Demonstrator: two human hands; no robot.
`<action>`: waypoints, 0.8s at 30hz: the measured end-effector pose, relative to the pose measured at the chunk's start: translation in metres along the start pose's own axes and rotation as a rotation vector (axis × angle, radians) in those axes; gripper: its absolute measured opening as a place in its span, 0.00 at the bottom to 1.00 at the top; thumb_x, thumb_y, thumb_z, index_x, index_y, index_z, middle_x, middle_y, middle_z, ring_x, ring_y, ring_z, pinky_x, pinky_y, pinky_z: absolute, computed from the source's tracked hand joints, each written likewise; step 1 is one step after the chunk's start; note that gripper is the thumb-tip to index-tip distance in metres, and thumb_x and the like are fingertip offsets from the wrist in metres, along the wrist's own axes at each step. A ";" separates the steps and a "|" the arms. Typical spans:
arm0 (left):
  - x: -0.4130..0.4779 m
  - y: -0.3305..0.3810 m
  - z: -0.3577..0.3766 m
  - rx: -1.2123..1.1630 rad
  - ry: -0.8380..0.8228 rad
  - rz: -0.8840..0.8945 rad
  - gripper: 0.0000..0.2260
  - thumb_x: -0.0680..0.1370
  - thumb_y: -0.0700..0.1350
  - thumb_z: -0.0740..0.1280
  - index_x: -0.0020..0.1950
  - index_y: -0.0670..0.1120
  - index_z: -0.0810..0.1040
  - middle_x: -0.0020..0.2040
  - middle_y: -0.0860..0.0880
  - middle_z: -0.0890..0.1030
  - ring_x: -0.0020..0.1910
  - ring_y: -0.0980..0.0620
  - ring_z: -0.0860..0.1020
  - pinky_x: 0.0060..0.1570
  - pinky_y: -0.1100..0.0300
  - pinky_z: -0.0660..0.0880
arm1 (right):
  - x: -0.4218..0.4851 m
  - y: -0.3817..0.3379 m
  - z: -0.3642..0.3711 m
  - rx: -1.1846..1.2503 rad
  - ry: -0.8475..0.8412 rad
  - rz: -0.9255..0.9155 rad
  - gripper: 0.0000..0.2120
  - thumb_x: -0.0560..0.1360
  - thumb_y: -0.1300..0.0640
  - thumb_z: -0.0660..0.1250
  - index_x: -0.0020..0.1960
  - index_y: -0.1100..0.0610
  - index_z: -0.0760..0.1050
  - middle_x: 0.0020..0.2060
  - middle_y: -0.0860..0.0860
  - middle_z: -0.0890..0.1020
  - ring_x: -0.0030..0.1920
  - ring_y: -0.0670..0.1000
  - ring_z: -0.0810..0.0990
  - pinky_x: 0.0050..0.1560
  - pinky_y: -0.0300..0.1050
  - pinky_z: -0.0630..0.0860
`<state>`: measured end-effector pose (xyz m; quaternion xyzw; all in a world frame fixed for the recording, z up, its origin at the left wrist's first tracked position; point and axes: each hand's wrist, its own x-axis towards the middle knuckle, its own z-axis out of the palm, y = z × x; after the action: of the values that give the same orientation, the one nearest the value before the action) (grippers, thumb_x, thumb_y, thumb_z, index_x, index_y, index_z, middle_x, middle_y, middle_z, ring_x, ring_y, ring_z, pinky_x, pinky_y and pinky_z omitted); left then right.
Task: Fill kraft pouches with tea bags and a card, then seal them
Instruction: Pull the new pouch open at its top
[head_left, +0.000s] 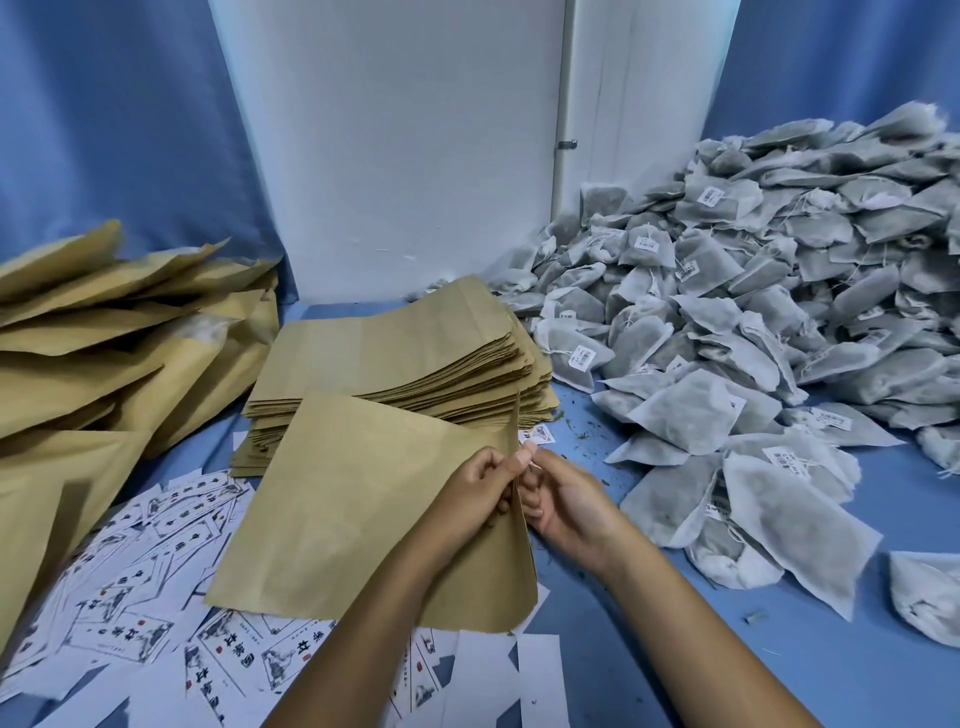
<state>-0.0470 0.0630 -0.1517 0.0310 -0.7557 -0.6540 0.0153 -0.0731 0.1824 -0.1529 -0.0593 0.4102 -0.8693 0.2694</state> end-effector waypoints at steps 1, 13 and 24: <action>-0.001 0.000 -0.001 -0.002 -0.018 -0.009 0.15 0.78 0.54 0.64 0.45 0.42 0.73 0.30 0.55 0.77 0.30 0.55 0.72 0.28 0.64 0.68 | 0.000 0.000 -0.001 -0.010 -0.009 -0.006 0.10 0.72 0.55 0.65 0.36 0.58 0.67 0.26 0.51 0.65 0.24 0.46 0.64 0.26 0.37 0.61; 0.001 -0.007 -0.004 -0.062 -0.099 -0.026 0.13 0.79 0.51 0.62 0.44 0.42 0.74 0.33 0.50 0.73 0.31 0.57 0.73 0.30 0.65 0.71 | -0.006 -0.003 0.000 -0.075 0.016 0.006 0.15 0.79 0.60 0.61 0.34 0.59 0.67 0.26 0.52 0.64 0.23 0.45 0.63 0.22 0.35 0.66; 0.004 -0.005 -0.007 -0.057 -0.077 -0.090 0.10 0.80 0.45 0.62 0.41 0.42 0.74 0.30 0.50 0.73 0.28 0.55 0.74 0.29 0.63 0.74 | -0.005 -0.003 -0.004 -0.065 0.052 0.036 0.08 0.78 0.65 0.58 0.40 0.61 0.68 0.26 0.52 0.68 0.23 0.46 0.66 0.23 0.36 0.66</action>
<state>-0.0502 0.0547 -0.1556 0.0391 -0.7347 -0.6759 -0.0424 -0.0714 0.1886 -0.1529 -0.0377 0.4461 -0.8517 0.2723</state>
